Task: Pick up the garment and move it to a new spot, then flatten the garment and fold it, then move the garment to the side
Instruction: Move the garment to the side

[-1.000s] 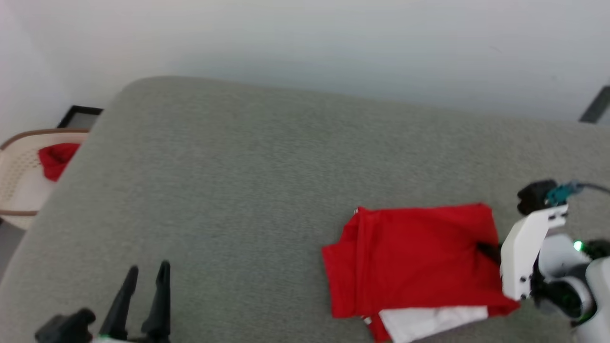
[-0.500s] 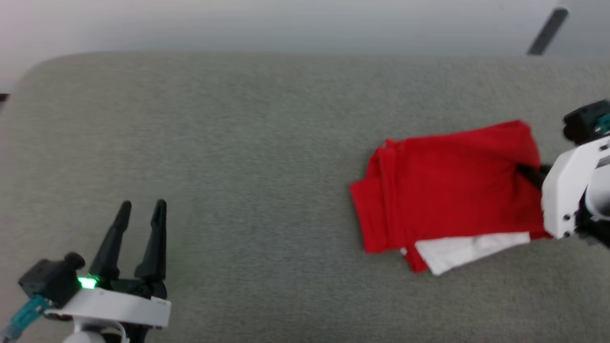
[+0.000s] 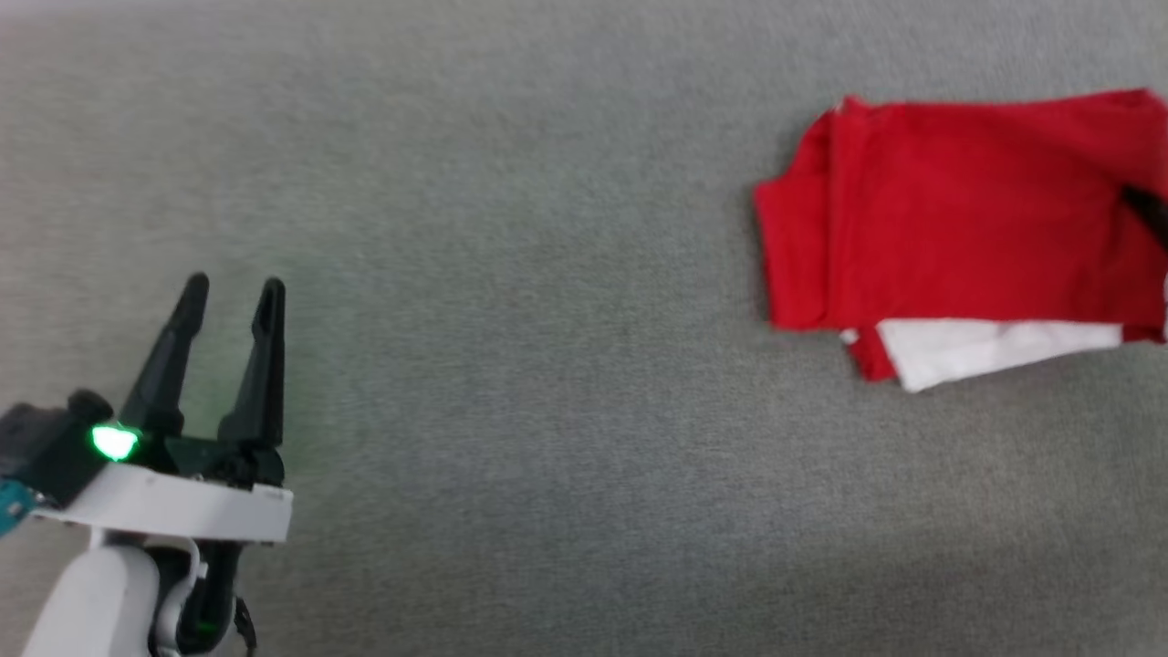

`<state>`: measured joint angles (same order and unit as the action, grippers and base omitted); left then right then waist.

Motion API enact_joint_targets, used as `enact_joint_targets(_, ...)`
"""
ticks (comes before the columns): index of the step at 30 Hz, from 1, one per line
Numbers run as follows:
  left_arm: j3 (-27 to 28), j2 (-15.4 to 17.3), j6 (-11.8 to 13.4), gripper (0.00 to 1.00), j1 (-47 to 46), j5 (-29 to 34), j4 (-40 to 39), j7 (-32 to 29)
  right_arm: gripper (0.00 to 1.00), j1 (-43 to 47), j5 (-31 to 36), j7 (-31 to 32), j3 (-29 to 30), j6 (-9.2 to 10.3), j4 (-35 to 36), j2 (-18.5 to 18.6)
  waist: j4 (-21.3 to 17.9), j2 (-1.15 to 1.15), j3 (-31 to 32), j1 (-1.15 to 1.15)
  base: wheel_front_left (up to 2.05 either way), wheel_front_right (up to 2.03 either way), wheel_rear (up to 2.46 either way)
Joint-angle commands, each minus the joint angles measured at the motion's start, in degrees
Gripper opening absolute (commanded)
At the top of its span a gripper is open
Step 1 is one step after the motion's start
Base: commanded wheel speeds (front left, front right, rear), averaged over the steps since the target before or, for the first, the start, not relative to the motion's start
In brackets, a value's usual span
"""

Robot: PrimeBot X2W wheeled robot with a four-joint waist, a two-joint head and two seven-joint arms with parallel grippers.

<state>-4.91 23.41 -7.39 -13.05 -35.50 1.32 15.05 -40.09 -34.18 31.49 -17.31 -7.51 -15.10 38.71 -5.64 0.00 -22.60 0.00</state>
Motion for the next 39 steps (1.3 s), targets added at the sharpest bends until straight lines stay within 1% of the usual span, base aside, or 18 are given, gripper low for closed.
enact_joint_targets(1, 0.1, 0.4, -0.1, 1.0, -1.1, 0.3, -0.2, -0.2, 0.0, -1.4, 0.4, -1.2, -0.3, 0.04, -0.7, 0.8, -4.4, 0.0, -5.4, 0.0, 0.0, 0.0, 0.0)
enact_joint_targets(8, -0.6, 1.9, -0.1, 1.0, -4.5, 0.6, -0.7, -0.8, 0.0, -6.2, 2.4, -9.3, -3.2, 0.05, -7.3, 5.7, -5.5, 0.0, -9.5, 0.0, 0.0, 0.0, 0.0)
enact_joint_targets(13, -0.8, 2.8, -0.1, 1.0, -5.6, 0.6, -1.5, -1.2, 0.0, -10.3, 5.0, -14.9, -6.1, 0.05, -12.5, 8.0, -5.7, 0.0, -11.4, 0.0, 0.0, 0.0, 0.0)
enact_joint_targets(18, -1.0, 3.2, 0.1, 1.0, -6.1, 0.6, -1.8, -1.9, 0.0, -14.9, 9.7, -20.3, -9.8, 0.06, -17.7, 9.8, -5.6, 0.0, -13.0, 0.0, 0.0, 0.0, 0.0)
enact_joint_targets(22, -1.3, 3.3, 0.3, 1.0, -6.2, 0.5, -1.9, -2.2, 0.0, -18.4, 13.6, -22.4, -12.4, 0.06, -22.4, 10.3, -5.5, 0.0, -13.6, 0.0, 0.0, 0.0, 0.0)
enact_joint_targets(26, -1.5, 3.3, 0.5, 1.0, -6.2, 0.5, -1.9, -2.4, 0.0, -22.1, 16.8, -24.7, -13.7, 0.06, -28.0, 9.5, -5.3, 0.0, -14.1, 0.0, 0.0, 0.0, 0.0)
enact_joint_targets(33, -2.2, 2.9, 0.6, 1.0, -6.2, 0.4, -1.3, -2.2, 0.0, -25.2, 18.2, -27.6, -13.5, 0.06, -34.8, 7.2, -4.7, 0.0, -14.1, 0.0, 0.0, 0.0, 0.0)
enact_joint_targets(34, -2.3, 2.8, 0.6, 1.0, -6.2, 0.4, -1.2, -2.2, 0.2, -25.5, 18.2, -28.0, -13.5, 0.06, -35.6, 6.8, -4.6, 0.0, -14.0, 0.0, 0.0, 0.0, 0.0)
enact_joint_targets(36, -2.5, 2.6, 0.6, 1.0, -6.0, 0.3, -0.9, -2.0, 0.39, -25.9, 18.4, -28.8, -13.4, 0.06, -37.1, 6.1, -4.3, 0.0, -13.7, 0.0, 0.0, 0.0, 0.0)
enact_joint_targets(38, -2.7, 2.4, 0.6, 1.0, -5.8, 0.1, -0.6, -1.9, 0.48, -26.1, 18.4, -29.3, -13.6, 0.06, -38.4, 5.6, -4.0, 0.0, -13.1, 0.0, 0.0, 0.0, 0.0)
enact_joint_targets(39, -2.7, 2.3, 0.5, 1.0, -5.7, 0.1, -0.5, -1.8, 0.58, -26.4, 18.4, -29.5, -13.7, 0.06, -39.0, 5.5, -3.8, 0.0, -12.8, 0.0, 0.0, 0.0, 0.0)
